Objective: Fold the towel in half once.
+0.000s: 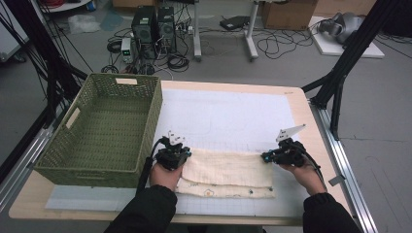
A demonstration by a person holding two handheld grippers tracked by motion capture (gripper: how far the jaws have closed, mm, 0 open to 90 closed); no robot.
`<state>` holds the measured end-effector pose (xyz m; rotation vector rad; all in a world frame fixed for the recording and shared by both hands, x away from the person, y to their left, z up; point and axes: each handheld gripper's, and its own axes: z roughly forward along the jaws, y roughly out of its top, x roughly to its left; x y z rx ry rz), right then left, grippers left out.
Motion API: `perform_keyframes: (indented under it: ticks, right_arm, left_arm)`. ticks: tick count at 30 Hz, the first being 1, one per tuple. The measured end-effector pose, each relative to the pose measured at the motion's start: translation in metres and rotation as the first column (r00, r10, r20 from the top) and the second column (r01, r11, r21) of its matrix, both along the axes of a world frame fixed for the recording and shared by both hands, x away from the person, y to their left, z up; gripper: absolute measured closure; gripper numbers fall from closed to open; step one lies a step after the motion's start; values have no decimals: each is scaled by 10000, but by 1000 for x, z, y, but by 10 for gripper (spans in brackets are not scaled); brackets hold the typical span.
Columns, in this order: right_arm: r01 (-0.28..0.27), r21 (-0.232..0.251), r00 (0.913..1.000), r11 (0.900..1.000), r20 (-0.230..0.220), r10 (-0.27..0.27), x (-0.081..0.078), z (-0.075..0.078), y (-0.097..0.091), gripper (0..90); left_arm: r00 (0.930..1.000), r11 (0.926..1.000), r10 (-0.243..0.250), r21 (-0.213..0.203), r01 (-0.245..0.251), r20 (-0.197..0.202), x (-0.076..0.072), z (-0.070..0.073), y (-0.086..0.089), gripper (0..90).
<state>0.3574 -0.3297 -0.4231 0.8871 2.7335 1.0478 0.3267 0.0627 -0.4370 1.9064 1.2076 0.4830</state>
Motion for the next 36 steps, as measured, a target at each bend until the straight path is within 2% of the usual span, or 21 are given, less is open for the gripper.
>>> perform_keyframes:
  ticks: [4,5,6,7,8,9,11,12,13,14,15,16,18,20,21,23,25,27,28,33,36]
  right_arm:
    - [636,93,9957,9979,672,-641,14,16,-1,864]
    - [727,157,9944,9972,759,-737,18,19,-1,864]
    - [873,256,9931,9959,764,-890,23,21,0,862]
    - [977,224,9917,9950,821,-993,28,21,1,835]
    - [1137,124,9892,9934,921,-1143,31,21,2,718]
    - [1508,6,9813,9886,1205,-1498,34,19,3,626]
    - [1643,153,9808,9863,1037,-1650,36,18,-1,619]
    - [1624,158,9813,9866,1025,-1632,34,18,-2,616]
    - [1598,166,9812,9870,1069,-1606,32,18,-2,614]
    - [1432,139,9850,9896,956,-1439,29,18,-2,600]
    - [1322,70,9870,9912,909,-1323,25,19,-1,600]
    - [1173,-6,9886,9931,951,-1167,21,20,1,601]
    - [957,-11,9863,9954,1349,-946,8,22,3,611]
    - [752,157,9892,9970,1249,-766,0,19,3,626]
    - [698,62,9909,9975,1146,-701,-5,16,3,635]
    - [434,200,9931,9989,1078,-453,-12,10,3,662]
    - [229,50,9949,9997,987,-232,-18,4,4,662]
    - [130,-23,9963,9999,847,-128,-22,-1,6,652]
    - [140,-189,9971,9997,754,-125,-24,-4,6,653]
    - [178,-185,9965,9997,816,-162,-26,-13,5,711]
    - [130,-359,9961,9993,880,-98,-27,-12,7,818]
  left_arm:
    - [9961,9981,600,-165,-590,642,15,14,-3,858]
    - [9938,9974,714,-156,-703,858,22,18,-3,858]
    - [9932,9971,756,-186,-742,886,28,20,-4,853]
    - [9918,9964,842,-162,-831,958,31,20,-4,827]
    - [9878,9929,1180,37,-1190,1013,35,20,-5,762]
    - [9876,9921,1253,-5,-1258,942,37,20,-3,680]
    - [9879,9914,1290,99,-1303,858,37,19,0,636]
    - [9879,9917,1248,197,-1271,920,36,19,0,621]
    - [9895,9931,1151,132,-1167,873,32,19,1,616]
    - [9917,9952,981,-100,-976,836,29,19,1,613]
    - [9933,9974,718,-135,-708,904,24,18,0,616]
    - [9938,9986,523,30,-528,977,21,17,0,631]
    - [9971,9999,152,17,-153,747,13,13,1,646]
    - [9971,9992,-254,333,231,712,5,10,2,681]
    - [9969,9982,-456,415,430,642,2,9,2,691]
    - [9963,9963,-687,551,658,523,-4,5,3,698]
    - [9956,9944,-874,620,853,325,-8,1,4,698]
    - [9950,9898,-996,1021,990,11,-10,-4,5,708]
    - [9942,9886,-1063,1053,1073,-148,-10,-6,6,708]
    - [9941,9901,-1082,889,1084,-65,-13,-9,7,773]
    - [9935,9900,-1139,841,1136,-8,-13,-9,6,851]
